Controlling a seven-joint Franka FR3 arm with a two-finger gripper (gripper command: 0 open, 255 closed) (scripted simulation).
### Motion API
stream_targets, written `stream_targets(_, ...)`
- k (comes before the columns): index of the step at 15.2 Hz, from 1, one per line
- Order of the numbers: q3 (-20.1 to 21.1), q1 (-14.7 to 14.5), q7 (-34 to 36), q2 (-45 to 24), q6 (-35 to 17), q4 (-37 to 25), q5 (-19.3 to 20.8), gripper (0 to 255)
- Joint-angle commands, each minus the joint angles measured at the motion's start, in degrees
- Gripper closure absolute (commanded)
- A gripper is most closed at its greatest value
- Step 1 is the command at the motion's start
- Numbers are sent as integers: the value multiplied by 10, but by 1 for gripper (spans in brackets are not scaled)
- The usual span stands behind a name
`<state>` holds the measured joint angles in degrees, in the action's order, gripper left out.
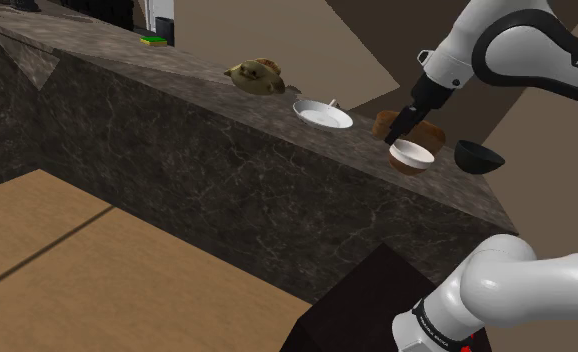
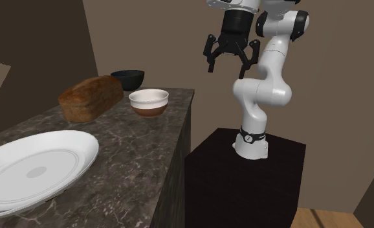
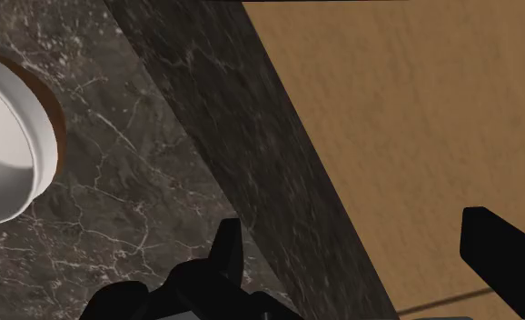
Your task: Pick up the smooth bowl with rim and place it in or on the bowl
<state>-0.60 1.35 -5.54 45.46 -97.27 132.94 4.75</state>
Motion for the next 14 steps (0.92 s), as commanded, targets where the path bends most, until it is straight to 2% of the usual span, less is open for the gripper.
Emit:
stream_targets(1,0,0,0,0,0,0,0,0)
stream_targets(8,-75,28,-85,-38,-40,23,57,0)
stream_targets(14,-140,50,-156,-94,-81,19,101,0)
